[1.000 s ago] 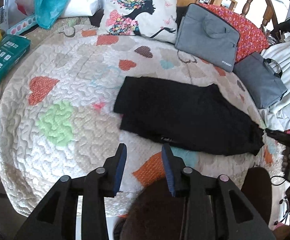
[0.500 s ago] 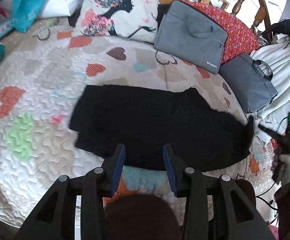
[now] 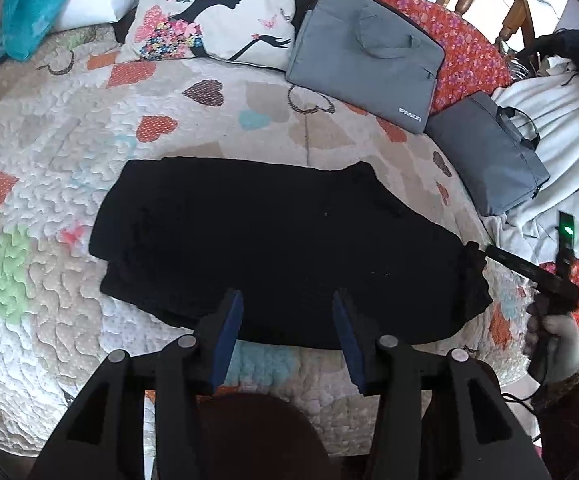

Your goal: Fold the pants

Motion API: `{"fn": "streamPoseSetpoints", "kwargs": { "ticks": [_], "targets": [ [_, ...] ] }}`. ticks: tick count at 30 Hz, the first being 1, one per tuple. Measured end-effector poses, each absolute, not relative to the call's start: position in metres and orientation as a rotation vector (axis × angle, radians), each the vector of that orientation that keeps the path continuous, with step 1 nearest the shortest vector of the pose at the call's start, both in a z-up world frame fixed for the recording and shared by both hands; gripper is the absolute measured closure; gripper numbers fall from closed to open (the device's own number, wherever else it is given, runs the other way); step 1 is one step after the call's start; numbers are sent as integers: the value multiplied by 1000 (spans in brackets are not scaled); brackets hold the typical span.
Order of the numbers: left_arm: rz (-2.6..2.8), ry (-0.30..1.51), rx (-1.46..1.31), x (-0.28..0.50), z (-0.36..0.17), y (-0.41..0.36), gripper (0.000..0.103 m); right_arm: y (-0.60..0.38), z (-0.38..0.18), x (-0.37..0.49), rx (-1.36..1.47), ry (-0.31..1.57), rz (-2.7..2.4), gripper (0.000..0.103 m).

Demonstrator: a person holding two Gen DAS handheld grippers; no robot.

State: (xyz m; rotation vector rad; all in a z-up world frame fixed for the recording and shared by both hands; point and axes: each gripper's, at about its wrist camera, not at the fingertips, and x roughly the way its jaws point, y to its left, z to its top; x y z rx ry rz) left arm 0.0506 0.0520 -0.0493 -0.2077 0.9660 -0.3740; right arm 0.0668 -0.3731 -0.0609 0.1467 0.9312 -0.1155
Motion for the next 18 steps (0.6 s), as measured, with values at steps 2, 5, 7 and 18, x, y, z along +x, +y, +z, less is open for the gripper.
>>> {"fn": "streamPoseSetpoints", "kwargs": {
  "ticks": [2,5,7,18],
  "targets": [
    [-377,965,-205,49,-47,51,58,-352,-59,74,58,905,-140,43],
    [-381,967,-224,48,-47,52,58,-318,-57,77,-85,844,-121,50],
    [-380,970,-239,48,-49,54,58,-301,-59,79,-103,860,0,68],
    [-347,959,-292,42,-55,80,48,-396,-101,35,24,1113,-182,48]
  ]
}}
